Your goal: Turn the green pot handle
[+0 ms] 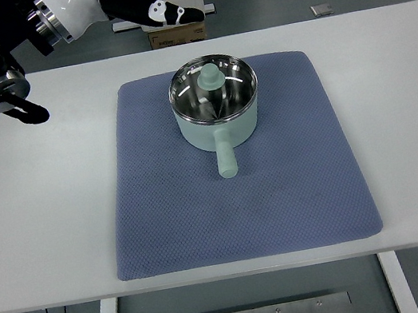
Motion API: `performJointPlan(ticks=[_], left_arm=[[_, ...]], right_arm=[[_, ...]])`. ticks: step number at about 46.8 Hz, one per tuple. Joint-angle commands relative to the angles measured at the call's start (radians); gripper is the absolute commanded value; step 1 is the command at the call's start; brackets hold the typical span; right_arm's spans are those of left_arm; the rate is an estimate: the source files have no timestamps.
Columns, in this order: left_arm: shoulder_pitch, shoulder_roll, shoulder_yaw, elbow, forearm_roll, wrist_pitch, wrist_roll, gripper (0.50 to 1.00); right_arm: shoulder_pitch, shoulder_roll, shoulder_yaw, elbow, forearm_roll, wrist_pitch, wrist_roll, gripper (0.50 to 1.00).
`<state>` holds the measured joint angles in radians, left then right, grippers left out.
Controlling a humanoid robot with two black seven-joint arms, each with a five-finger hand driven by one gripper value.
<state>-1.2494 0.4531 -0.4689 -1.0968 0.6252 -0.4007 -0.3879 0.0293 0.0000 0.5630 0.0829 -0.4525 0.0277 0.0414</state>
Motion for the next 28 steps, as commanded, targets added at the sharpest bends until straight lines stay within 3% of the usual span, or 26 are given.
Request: performJointPlan(ticks=[1, 28], left_arm=[[-0.01, -0.001, 0.019, -0.006, 0.013, 0.0, 0.0, 1.0], [-0.051, -0.022, 0.081, -0.029, 0.139, -0.032, 0.0, 1.0]], right_arm=[[0.0, 0.0, 0.0, 0.0, 0.0, 0.0, 0.0, 1.0], [0.0, 0.0, 0.0, 0.0, 0.0, 0.0, 0.0, 1.0]])
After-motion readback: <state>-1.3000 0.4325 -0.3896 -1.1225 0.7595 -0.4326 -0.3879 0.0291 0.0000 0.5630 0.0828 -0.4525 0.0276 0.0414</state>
